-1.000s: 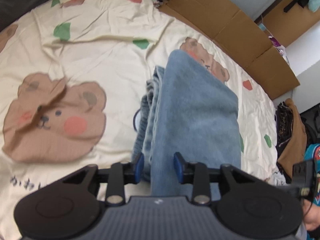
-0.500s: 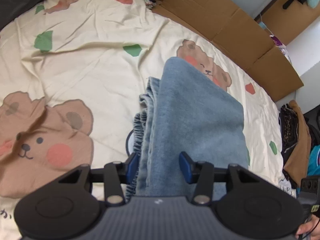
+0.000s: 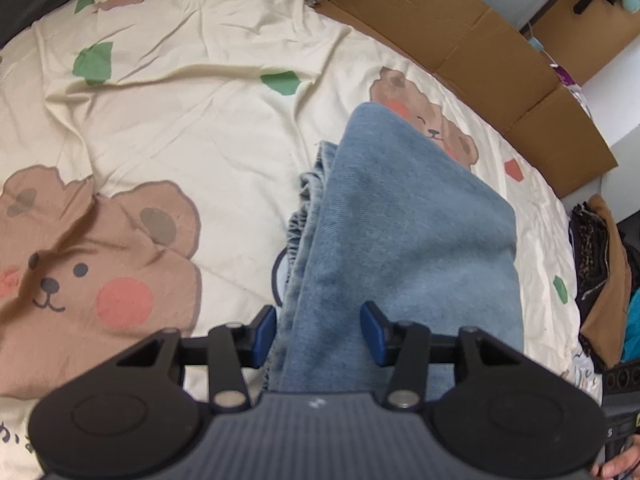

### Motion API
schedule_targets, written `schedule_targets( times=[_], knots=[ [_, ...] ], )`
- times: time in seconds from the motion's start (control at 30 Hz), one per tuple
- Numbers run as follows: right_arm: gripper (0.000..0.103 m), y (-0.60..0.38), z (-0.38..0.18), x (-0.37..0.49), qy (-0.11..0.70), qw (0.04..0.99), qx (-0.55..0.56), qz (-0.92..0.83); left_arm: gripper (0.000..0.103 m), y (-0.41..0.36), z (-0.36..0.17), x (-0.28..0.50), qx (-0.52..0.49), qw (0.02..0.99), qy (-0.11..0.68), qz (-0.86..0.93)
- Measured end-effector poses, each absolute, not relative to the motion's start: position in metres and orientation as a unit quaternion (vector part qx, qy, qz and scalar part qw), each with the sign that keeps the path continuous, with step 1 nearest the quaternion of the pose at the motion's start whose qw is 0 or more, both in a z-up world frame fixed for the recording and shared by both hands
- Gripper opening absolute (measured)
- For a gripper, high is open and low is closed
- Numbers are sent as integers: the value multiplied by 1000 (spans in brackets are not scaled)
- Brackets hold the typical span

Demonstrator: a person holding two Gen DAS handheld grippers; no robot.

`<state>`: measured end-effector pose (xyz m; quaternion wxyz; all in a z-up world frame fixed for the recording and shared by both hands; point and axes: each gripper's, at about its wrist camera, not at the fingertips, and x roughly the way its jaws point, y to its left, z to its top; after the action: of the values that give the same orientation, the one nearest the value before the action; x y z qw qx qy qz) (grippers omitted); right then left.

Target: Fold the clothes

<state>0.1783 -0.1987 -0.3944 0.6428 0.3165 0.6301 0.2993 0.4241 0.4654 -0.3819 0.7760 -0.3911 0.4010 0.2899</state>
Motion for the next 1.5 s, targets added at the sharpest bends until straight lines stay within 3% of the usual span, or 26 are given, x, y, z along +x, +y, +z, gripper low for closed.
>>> schedule_targets(
  times=[0.23, 0.6, 0.67, 1.07, 1.17, 1.23, 1.27, 1.5],
  knots=[
    [35, -205, -390, 169, 653, 606, 340, 302, 50, 466, -384, 422, -389, 779, 400, 287],
    [36, -222, -379, 195, 620, 651, 350, 263, 50, 465, -384, 422, -388, 780, 397, 288],
    [31, -211, -385, 192, 629, 639, 350, 270, 50, 466, -384, 422, -387, 780, 397, 289],
    [29, -216, -390, 181, 667, 596, 345, 284, 50, 467, -382, 419, -391, 779, 396, 288],
    [32, -226, -385, 185, 658, 613, 335, 281, 50, 467, -376, 421, -387, 781, 396, 288],
    [45, -226, -383, 187, 656, 621, 328, 276, 50, 468, -372, 421, -383, 782, 396, 291],
    [47, -227, -383, 188, 652, 628, 326, 271, 49, 469, -370, 421, -381, 783, 396, 292],
    [47, -245, -385, 208, 620, 660, 341, 252, 51, 479, -375, 421, -391, 788, 386, 280]
  ],
)
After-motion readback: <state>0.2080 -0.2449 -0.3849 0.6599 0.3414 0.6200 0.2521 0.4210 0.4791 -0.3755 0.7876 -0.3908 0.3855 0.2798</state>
